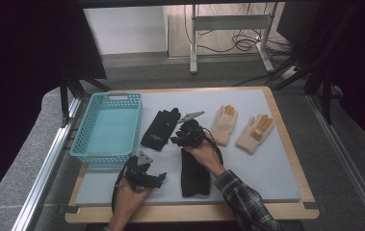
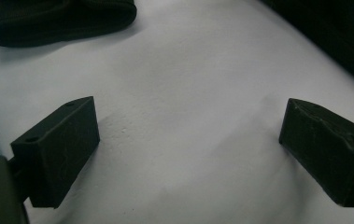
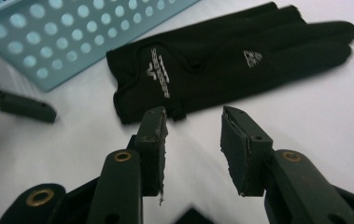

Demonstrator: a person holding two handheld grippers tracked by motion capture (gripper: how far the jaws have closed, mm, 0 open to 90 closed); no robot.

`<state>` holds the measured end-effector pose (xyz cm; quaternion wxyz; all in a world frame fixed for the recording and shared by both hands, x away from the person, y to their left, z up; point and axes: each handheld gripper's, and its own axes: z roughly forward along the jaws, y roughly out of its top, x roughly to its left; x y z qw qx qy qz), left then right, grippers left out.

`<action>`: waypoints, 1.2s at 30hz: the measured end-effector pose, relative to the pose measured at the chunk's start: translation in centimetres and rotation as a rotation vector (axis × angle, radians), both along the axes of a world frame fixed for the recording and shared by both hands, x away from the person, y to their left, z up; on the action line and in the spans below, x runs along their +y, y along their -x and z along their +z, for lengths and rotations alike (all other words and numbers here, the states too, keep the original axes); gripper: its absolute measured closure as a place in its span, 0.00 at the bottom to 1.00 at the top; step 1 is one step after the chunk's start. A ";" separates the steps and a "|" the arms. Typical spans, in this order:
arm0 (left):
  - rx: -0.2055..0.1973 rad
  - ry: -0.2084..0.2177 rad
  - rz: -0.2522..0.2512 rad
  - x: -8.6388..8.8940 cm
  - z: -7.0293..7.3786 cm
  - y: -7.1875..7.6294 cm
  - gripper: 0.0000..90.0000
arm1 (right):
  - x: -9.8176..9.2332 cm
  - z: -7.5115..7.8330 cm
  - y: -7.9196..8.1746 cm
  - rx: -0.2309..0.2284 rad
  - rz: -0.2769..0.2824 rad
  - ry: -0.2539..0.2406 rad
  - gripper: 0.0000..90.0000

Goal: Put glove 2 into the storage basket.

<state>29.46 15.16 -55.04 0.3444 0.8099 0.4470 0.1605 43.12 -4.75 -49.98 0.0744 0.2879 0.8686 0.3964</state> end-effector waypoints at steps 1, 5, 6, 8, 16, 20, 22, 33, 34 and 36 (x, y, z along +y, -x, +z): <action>0.000 0.000 0.000 0.0 0.0 0.0 0.06 | 0.0 0.0 0.0 0.000 0.000 0.000 0.66; 0.000 0.003 0.000 0.0 0.0 0.0 0.06 | 1.5 -0.3 -1.3 0.005 -0.017 -0.005 0.64; 0.000 0.001 0.000 0.0 0.0 0.0 0.06 | 1.8 -0.4 -1.7 0.006 -0.026 -0.006 0.61; 0.000 0.002 0.001 0.0 0.0 0.0 0.06 | 2.8 -0.8 -3.0 -0.005 -0.050 0.014 0.46; 0.001 0.004 0.003 0.0 0.0 0.0 0.06 | 5.2 -2.5 -5.5 0.005 -0.097 0.053 0.24; 0.001 0.004 0.002 0.0 0.0 0.0 0.06 | 6.6 -3.4 -5.7 -0.029 -0.088 0.129 0.25; 0.001 0.004 0.002 0.0 0.0 0.0 0.06 | 6.8 -3.2 -5.6 -0.018 -0.086 0.138 0.37; 0.002 0.003 0.002 0.0 0.0 0.0 0.06 | 6.5 -2.6 -5.5 0.069 -0.053 0.113 0.97; 0.002 0.003 0.002 0.0 0.0 0.0 0.06 | 6.6 -2.6 -5.3 0.041 -0.050 0.125 0.97; 0.002 0.004 0.002 0.0 0.0 0.0 0.06 | 6.7 -2.5 -5.2 0.032 -0.050 0.130 0.97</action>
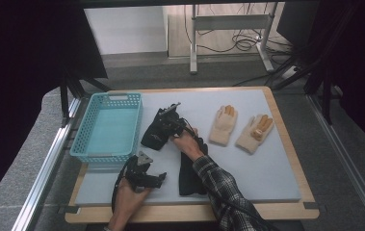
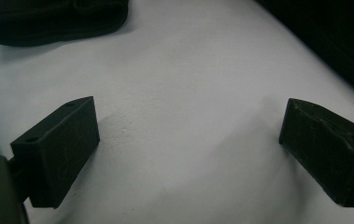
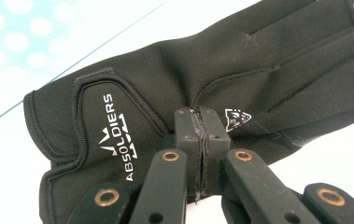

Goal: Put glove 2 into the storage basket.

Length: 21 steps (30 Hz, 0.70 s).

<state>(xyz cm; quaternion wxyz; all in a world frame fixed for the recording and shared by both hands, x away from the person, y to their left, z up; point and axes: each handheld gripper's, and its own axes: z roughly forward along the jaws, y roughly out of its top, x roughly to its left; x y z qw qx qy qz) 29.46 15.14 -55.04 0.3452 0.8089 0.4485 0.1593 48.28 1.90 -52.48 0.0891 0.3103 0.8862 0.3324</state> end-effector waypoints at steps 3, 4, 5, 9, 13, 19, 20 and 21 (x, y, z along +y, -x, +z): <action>0.000 0.000 0.000 0.0 0.0 0.0 0.06 | -0.3 0.7 0.4 -0.014 0.009 -0.019 0.97; 0.000 0.000 0.000 0.0 0.0 0.0 0.06 | -0.6 1.0 0.6 -0.014 0.019 -0.025 0.97; 0.000 0.000 0.000 0.0 0.0 0.0 0.06 | -0.6 1.0 0.6 -0.014 0.019 -0.025 0.97; -0.001 -0.001 0.000 0.0 0.0 0.0 0.06 | -1.3 1.9 1.1 -0.019 0.046 -0.040 0.97; -0.002 -0.002 -0.002 0.0 0.0 0.0 0.06 | -2.1 2.7 2.0 -0.027 0.074 -0.040 0.97; -0.002 -0.003 -0.003 0.0 0.0 0.0 0.06 | -3.2 3.8 2.9 -0.057 0.086 -0.054 0.97; -0.002 -0.003 -0.003 0.0 0.0 0.0 0.06 | -3.5 4.0 3.1 -0.059 0.087 -0.059 0.97; -0.002 -0.004 -0.003 0.0 0.0 0.0 0.06 | -3.8 4.4 3.2 -0.060 0.087 -0.067 0.97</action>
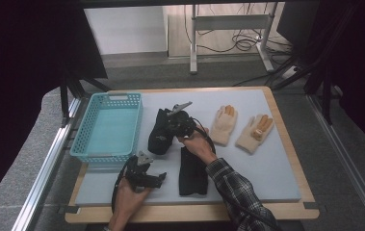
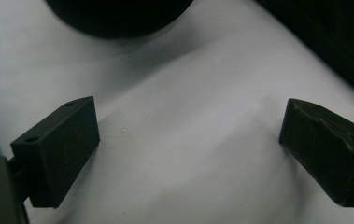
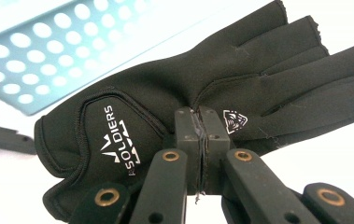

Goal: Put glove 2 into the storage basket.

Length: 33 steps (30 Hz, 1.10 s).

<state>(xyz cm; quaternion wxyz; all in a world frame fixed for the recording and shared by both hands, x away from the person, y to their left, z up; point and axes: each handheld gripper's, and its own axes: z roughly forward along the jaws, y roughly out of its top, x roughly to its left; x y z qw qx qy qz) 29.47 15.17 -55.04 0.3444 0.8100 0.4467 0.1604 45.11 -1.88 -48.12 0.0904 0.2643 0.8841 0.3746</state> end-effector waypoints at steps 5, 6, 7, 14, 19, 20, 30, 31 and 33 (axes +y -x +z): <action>-0.001 0.000 0.000 0.0 0.0 0.0 0.06 | -1.6 1.7 0.7 -0.014 0.013 -0.018 0.97; -0.001 0.000 0.000 0.0 0.0 0.0 0.06 | -1.9 2.0 0.9 -0.018 0.024 -0.019 0.97; 0.000 -0.001 0.000 0.0 0.0 0.0 0.06 | -2.3 2.4 1.1 -0.023 0.031 -0.014 0.97; -0.002 0.001 -0.001 0.0 0.0 0.0 0.06 | -5.6 4.3 3.5 -0.030 0.062 -0.034 0.97; -0.001 0.001 0.000 0.0 0.0 0.0 0.06 | -8.0 5.4 6.0 -0.013 0.101 -0.042 0.97; -0.002 0.004 0.003 0.0 0.0 0.0 0.06 | -8.5 5.5 6.5 -0.011 0.106 -0.043 0.97; 0.001 0.004 0.004 -0.1 0.0 0.0 0.06 | -11.8 6.0 11.9 0.005 0.165 0.025 0.97; 0.000 0.005 0.004 -0.1 0.0 0.0 0.06 | -12.0 5.9 12.2 0.014 0.166 0.025 0.97; 0.002 0.001 0.001 0.0 0.0 0.0 0.06 | -12.3 5.3 12.7 0.010 0.170 0.038 0.97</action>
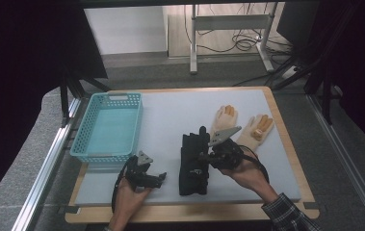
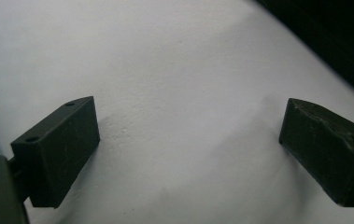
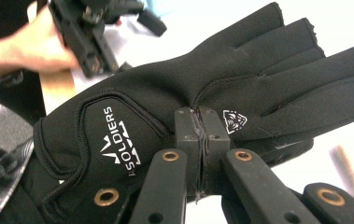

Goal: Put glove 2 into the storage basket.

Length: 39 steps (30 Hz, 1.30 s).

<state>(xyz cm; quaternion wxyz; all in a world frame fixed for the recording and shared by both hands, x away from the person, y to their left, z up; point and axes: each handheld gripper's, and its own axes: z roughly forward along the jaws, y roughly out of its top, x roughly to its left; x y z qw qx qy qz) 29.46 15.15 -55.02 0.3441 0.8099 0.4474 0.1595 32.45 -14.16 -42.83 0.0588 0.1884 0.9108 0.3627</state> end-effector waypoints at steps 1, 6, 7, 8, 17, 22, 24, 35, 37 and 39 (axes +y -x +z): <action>0.000 -0.001 0.000 0.0 0.0 0.0 0.06 | 0.0 -0.3 0.1 -0.005 -0.006 0.015 0.97; -0.003 0.005 0.004 0.0 0.0 0.0 0.06 | 0.4 -2.3 -0.3 -0.014 -0.025 0.059 0.97; -0.003 0.003 0.003 0.0 0.0 0.0 0.06 | 0.5 -2.7 -0.5 -0.015 -0.026 0.061 0.97; -0.003 0.003 0.003 0.0 0.0 0.0 0.06 | 0.7 -3.1 -0.7 -0.013 -0.025 0.063 0.97; -0.002 0.004 0.004 0.0 0.0 0.0 0.06 | 1.8 -6.3 -1.7 0.006 -0.038 0.114 0.81; -0.002 0.001 0.004 0.0 0.0 0.0 0.06 | 0.0 -5.6 -1.9 -0.004 -0.105 0.030 0.59; -0.002 0.002 0.005 0.0 0.0 0.0 0.06 | -1.0 -5.3 -2.0 -0.005 -0.131 0.000 0.55; -0.001 -0.003 -0.005 0.2 0.1 0.5 0.07 | -4.7 -7.8 -0.3 -0.016 -0.191 -0.018 0.56; 0.000 -0.004 -0.007 0.5 0.1 0.8 0.07 | -5.0 -8.0 0.3 -0.009 -0.178 -0.038 0.69; 0.002 -0.010 0.000 0.9 0.0 1.0 0.06 | -5.0 -8.2 0.8 0.005 -0.165 -0.052 0.81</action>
